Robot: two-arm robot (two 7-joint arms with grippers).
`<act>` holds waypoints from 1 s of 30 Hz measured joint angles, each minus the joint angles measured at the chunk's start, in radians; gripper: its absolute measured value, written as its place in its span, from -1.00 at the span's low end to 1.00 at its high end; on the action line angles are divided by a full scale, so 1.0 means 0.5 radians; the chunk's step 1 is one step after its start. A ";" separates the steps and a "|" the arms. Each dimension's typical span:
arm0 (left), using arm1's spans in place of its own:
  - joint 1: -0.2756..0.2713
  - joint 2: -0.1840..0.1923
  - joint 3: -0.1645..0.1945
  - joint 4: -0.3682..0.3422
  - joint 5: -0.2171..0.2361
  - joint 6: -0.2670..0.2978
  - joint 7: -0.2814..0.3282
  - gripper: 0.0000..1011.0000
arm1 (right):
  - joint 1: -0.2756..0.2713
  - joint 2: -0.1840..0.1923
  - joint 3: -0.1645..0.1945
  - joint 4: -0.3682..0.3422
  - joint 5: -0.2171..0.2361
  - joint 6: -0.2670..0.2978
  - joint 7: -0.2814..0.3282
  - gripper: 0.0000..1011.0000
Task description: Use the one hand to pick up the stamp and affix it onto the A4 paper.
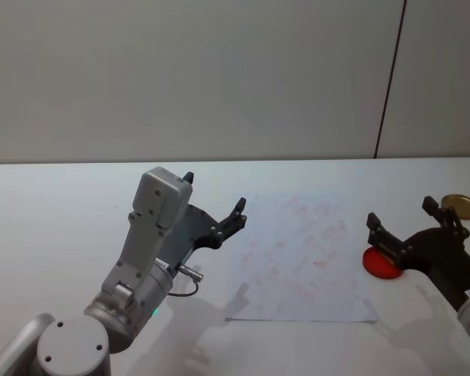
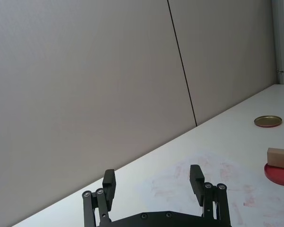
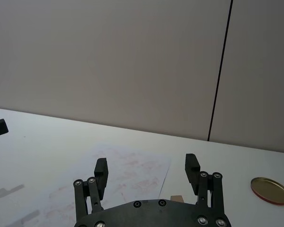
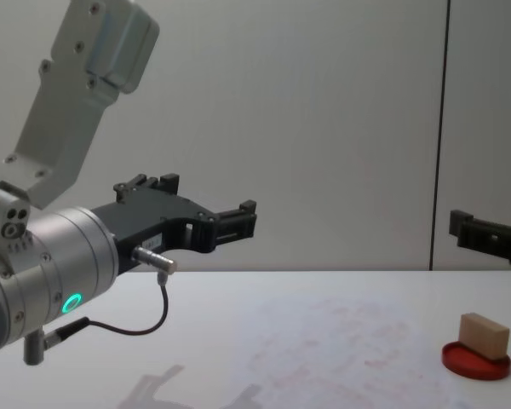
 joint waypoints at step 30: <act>0.000 0.000 0.000 0.000 0.000 0.000 0.000 0.96 | 0.019 -0.001 0.008 0.029 -0.003 0.032 0.011 0.98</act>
